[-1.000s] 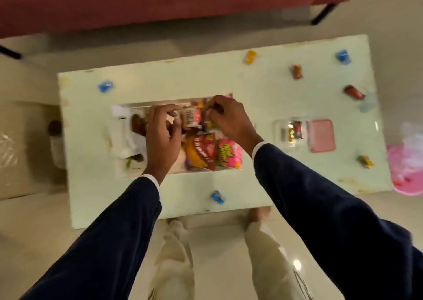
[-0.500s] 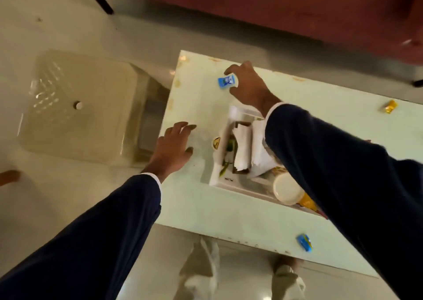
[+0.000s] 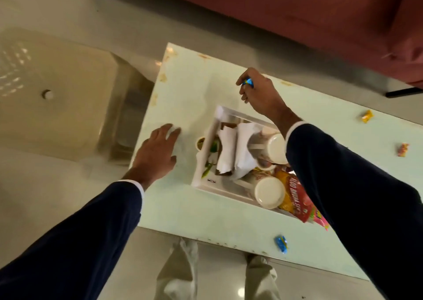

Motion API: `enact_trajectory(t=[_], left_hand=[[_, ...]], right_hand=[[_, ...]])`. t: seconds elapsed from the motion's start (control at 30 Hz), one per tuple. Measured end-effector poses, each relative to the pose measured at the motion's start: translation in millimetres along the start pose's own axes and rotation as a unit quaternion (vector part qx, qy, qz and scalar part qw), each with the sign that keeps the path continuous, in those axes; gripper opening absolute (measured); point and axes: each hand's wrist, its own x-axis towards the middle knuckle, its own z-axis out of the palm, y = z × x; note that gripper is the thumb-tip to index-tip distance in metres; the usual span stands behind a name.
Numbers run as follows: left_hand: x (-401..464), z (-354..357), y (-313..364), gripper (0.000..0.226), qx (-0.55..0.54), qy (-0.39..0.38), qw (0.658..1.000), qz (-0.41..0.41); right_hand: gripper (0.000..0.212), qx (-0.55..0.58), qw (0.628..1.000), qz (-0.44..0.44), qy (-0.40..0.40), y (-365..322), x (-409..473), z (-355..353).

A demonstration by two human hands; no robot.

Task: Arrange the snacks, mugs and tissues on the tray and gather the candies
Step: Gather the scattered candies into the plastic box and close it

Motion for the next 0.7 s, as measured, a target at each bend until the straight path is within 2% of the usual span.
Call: enact_trajectory(t=[0.13, 0.23, 0.3, 0.37, 0.43, 0.47, 0.53, 0.6, 0.7], left_hand=[[0, 1, 19, 0.071, -0.006, 0.027, 0.998, -0.049], [-32, 21, 54, 0.04, -0.048, 0.115, 0.985, -0.118], [-66, 45, 89, 0.03, -0.078, 0.112, 0.98, -0.142], [-99, 68, 121, 0.043, -0.157, 0.088, 0.967, -0.182], [-120, 83, 142, 0.058, -0.203, 0.112, 0.95, -0.21], [-127, 90, 151, 0.058, -0.195, 0.13, 0.949, -0.21], [-138, 103, 170, 0.047, -0.157, 0.152, 0.955, -0.199], [-142, 111, 192, 0.036, -0.133, 0.121, 0.973, -0.147], [-138, 128, 241, 0.043, -0.076, -0.035, 0.994, 0.068]], right_hand=[[0.023, 0.082, 0.989, -0.002, 0.123, 43, -66, -63], [0.017, 0.119, 0.986, 0.014, 0.119, 89, -144, -87], [0.015, 0.153, 0.982, 0.037, 0.103, 120, -203, -88], [0.013, 0.189, 0.973, 0.074, 0.107, 151, -260, -80], [0.015, 0.214, 0.963, 0.123, 0.111, 180, -308, -65], [0.017, 0.218, 0.958, 0.151, 0.11, 194, -329, -57], [0.021, 0.226, 0.949, 0.197, 0.102, 218, -364, -39], [0.024, 0.234, 0.944, 0.218, 0.081, 233, -386, -24], [0.021, 0.237, 0.936, 0.256, 0.054, 256, -407, -7]])
